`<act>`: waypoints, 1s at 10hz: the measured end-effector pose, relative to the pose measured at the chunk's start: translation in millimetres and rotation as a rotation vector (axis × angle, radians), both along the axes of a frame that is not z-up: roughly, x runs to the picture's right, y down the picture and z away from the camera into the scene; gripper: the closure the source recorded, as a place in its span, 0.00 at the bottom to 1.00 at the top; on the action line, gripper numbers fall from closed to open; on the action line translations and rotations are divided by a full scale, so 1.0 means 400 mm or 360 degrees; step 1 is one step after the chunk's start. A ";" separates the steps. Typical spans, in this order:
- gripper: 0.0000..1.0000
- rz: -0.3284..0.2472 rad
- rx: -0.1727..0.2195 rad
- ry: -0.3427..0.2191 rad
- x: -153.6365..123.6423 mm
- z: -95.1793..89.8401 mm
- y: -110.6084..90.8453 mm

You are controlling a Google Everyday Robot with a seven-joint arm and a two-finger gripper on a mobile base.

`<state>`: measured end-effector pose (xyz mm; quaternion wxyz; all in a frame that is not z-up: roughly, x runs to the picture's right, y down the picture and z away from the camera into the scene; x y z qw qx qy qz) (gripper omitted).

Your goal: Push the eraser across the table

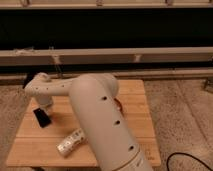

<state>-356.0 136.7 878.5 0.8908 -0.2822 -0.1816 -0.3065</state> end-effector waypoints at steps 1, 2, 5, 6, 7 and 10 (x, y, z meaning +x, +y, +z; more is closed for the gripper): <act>1.00 -0.0003 0.0000 -0.0001 0.000 0.000 0.001; 1.00 -0.0006 0.0002 -0.0002 0.000 0.000 0.003; 1.00 -0.0016 0.0007 -0.0004 0.000 -0.001 0.006; 1.00 -0.0021 0.0010 -0.0004 0.001 -0.001 0.006; 1.00 -0.0022 0.0011 -0.0005 0.001 -0.002 0.007; 1.00 -0.0031 0.0013 -0.0006 0.001 -0.004 0.012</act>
